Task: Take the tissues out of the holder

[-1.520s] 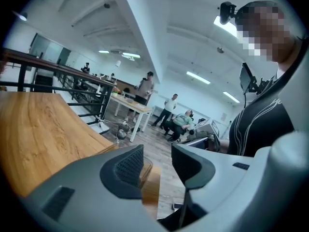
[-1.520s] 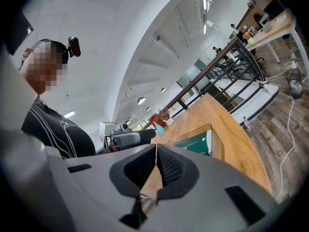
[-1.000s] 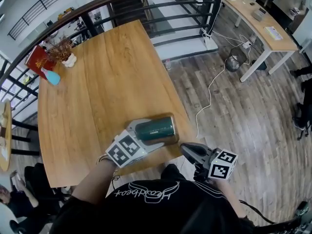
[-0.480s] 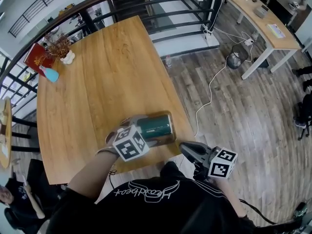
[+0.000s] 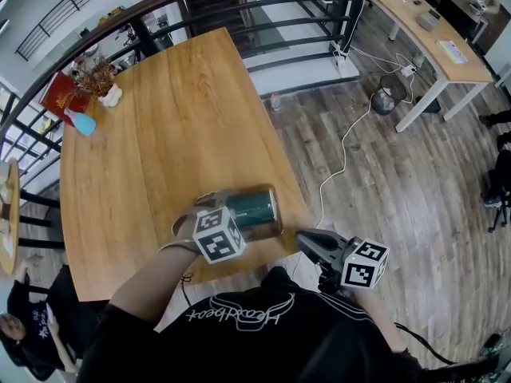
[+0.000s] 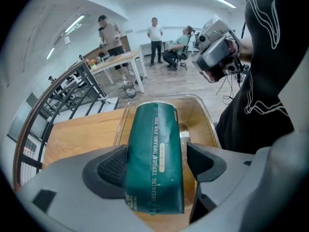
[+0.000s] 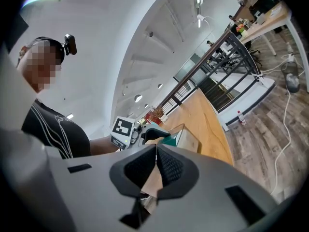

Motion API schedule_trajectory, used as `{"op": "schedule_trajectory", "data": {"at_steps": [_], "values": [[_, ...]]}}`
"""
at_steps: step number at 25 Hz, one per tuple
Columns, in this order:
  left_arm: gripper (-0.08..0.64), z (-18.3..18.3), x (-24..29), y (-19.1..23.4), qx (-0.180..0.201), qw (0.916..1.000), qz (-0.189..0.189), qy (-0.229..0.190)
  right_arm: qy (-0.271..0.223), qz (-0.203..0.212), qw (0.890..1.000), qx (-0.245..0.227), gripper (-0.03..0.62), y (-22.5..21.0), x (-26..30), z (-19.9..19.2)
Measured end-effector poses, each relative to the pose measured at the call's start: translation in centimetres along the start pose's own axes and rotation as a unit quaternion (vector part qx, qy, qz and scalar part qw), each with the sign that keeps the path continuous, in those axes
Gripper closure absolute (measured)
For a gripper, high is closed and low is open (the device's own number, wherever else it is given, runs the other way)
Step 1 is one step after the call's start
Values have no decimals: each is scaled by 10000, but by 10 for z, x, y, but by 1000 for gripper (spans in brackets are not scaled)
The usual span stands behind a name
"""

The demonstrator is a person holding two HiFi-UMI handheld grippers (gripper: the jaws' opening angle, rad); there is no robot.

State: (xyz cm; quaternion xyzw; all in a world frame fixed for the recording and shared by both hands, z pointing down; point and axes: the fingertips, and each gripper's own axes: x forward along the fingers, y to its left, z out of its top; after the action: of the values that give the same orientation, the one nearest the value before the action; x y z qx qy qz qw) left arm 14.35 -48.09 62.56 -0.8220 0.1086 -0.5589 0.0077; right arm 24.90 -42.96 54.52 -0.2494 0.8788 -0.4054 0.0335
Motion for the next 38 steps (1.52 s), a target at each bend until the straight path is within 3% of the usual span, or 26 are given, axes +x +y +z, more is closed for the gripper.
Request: {"op": "schedule_trajectory", "data": {"at_steps": [15, 23, 30, 38], "values": [[245, 2, -2, 4, -406, 9976, 362, -417, 178, 134, 9994, -256, 575, -11, 3, 23], [255, -1, -6, -1, -586, 9959, 348, -598, 296, 164, 9989, -316, 575, -15, 18, 31], [255, 1, -25, -10, -855, 9910, 332, -980, 311, 188, 9981, -504, 575, 4, 19, 35], [256, 12, -60, -15, -1032, 9829, 677, -1367, 47, 77, 9981, -617, 575, 24, 3, 37]]}}
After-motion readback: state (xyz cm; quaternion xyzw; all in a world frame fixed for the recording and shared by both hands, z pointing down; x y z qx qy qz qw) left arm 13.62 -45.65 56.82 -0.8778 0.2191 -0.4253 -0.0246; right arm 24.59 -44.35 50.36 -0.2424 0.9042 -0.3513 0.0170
